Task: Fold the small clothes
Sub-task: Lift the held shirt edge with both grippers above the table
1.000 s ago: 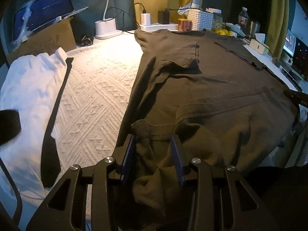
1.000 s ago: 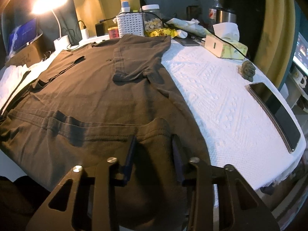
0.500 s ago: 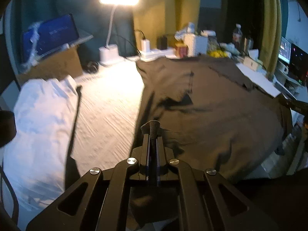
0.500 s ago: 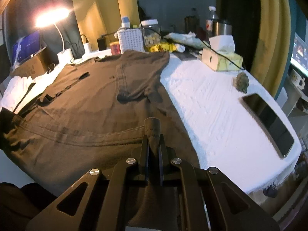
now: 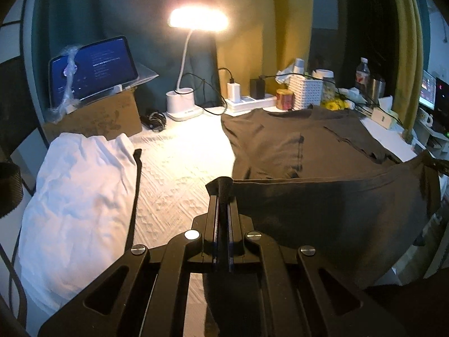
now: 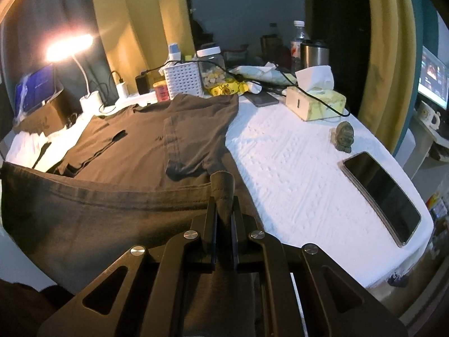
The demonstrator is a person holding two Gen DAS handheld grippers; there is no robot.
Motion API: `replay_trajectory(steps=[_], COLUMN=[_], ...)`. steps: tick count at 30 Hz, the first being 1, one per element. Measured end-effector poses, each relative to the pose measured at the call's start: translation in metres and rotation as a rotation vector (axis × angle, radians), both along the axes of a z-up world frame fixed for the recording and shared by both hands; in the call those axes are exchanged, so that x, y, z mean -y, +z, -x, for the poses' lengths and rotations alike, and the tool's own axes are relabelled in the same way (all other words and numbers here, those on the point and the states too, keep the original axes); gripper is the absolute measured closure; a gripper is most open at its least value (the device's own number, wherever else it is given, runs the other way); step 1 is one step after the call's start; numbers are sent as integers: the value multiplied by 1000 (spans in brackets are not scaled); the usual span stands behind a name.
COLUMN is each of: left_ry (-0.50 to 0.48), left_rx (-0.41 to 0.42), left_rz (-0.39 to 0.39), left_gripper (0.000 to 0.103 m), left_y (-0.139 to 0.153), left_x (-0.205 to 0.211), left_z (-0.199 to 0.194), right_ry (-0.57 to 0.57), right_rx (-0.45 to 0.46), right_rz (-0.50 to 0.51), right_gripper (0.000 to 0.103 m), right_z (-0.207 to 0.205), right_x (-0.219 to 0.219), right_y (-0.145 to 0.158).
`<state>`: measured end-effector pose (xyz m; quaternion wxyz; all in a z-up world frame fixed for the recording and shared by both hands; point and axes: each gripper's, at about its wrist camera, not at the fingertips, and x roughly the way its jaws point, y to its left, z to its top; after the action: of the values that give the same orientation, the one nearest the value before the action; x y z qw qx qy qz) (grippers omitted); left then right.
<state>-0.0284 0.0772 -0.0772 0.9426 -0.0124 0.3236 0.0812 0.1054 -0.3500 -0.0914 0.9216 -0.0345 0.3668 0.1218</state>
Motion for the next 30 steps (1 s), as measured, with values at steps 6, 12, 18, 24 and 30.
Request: replay_trajectory(steps=[6,12,18,24,30], left_ry=[-8,-27,-28,-32,-29], left_rx=[30,53,68,112,133], left_rz=[-29,-2,-11,7,7], left_gripper=[100,100,100,100,100], left_y=[10,19,25,36,43], left_x=[-2,-4,-7,-12,-16], left_z=[-16,-32,-48,-63,-80], right_ry=[-31,-53,-66,-79,-76], right_rx=[17,39,59,96,119], right_rz=[-26,-44,-63,-86,-90], right_gripper=[94,94,94,94,94], right_z=[-6,-15,-26,-43,-62], right_x=[4,8,6,2,-4], right_y=[4,12,17,24,32])
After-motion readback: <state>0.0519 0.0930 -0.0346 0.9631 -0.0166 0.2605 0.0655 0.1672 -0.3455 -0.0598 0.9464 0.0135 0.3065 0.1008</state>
